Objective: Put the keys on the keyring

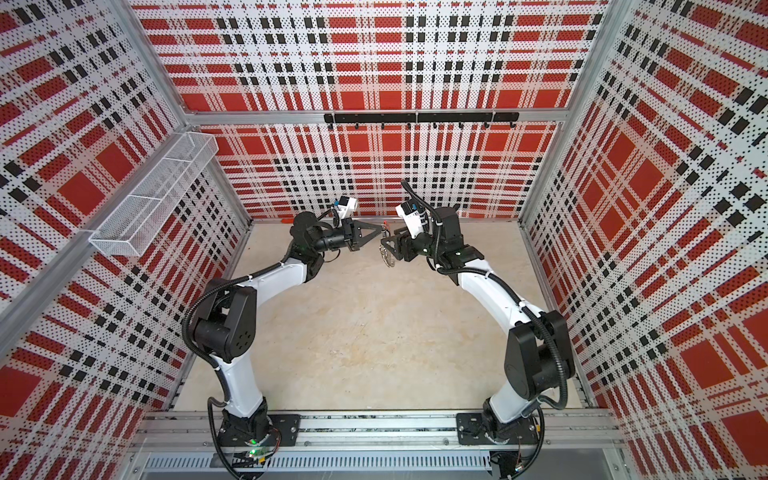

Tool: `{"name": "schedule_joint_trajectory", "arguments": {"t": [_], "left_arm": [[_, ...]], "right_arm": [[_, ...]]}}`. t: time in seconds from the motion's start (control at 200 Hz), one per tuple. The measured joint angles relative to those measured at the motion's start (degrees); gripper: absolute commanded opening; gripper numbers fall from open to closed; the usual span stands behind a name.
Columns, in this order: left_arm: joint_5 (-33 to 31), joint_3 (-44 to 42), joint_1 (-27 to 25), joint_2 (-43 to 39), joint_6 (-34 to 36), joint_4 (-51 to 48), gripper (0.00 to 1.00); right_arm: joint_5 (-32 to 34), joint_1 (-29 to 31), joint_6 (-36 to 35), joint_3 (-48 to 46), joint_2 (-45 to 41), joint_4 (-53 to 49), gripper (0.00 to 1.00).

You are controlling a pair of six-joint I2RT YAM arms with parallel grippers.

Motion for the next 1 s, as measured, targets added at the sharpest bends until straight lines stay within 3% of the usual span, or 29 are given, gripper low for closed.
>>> {"name": "schedule_joint_trajectory", "arguments": {"t": [0.326, 0.556, 0.847, 1.002], "left_arm": [[-0.46, -0.07, 0.26, 0.0, -0.02, -0.02, 0.0], [-0.15, -0.07, 0.72, 0.0, -0.02, -0.02, 0.0], [0.11, -0.07, 0.74, 0.0, -0.02, 0.0, 0.0], [0.09, -0.07, 0.74, 0.0, -0.02, 0.0, 0.0]], "right_arm": [[1.38, 0.02, -1.42, 1.38, 2.4, 0.26, 0.54], [2.27, 0.0, -3.52, 2.32, 1.88, -1.16, 0.61], [0.66, -2.6, -2.21, -3.21, -6.4, -0.92, 0.63], [-1.53, -5.73, 1.31, -5.44, -9.11, 3.8, 0.58]]}}
